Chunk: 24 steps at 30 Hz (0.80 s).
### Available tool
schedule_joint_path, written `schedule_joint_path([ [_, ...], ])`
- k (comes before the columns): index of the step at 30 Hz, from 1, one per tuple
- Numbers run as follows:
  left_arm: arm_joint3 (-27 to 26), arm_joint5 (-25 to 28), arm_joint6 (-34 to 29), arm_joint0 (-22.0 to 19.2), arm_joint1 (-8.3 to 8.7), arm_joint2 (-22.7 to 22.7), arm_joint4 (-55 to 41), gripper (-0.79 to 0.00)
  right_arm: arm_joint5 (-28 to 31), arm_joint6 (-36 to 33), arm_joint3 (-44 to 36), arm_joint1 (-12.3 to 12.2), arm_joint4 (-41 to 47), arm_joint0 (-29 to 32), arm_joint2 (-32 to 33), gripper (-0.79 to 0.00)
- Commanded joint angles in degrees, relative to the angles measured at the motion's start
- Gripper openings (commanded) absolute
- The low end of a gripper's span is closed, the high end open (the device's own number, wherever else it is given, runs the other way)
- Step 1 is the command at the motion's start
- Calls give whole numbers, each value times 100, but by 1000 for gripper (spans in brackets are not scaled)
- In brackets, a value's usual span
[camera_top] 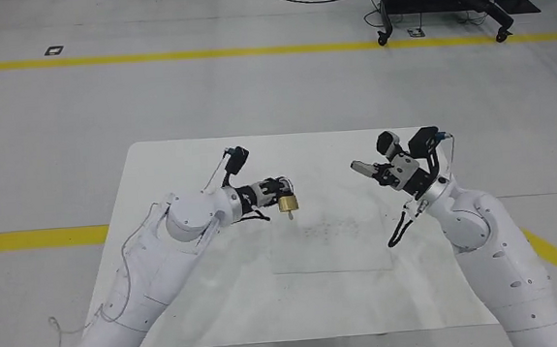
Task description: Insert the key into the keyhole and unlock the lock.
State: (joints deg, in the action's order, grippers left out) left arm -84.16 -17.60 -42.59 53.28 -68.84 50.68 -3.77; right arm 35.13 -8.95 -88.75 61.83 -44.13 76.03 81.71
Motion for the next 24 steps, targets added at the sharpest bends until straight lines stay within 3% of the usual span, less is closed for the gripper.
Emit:
schedule_joint_path([
  [1,126,-237,-198,-250,-78,-406,290,-785,0,0,0,0,0,0,1,0],
  [10,1101,-1279,-1261,-1268,-482,-1772,1207,-785,0,0,0,0,0,0,1,0],
  [12,1146,-1423,-1435,-1354,-537,-1843,1150,-468,0,0,0,0,0,0,1,0],
  [13,1152,-1480,-1472,-1391,-549,-1858,1177,0,0,0,0,0,0,0,1,0],
  [18,956,-1817,-1590,-1391,-494,-1699,1241,0,0,0,0,0,0,0,1,0],
  [24,276,-2016,-1227,-976,-213,-981,1405,0,0,0,0,0,0,0,1,0],
])
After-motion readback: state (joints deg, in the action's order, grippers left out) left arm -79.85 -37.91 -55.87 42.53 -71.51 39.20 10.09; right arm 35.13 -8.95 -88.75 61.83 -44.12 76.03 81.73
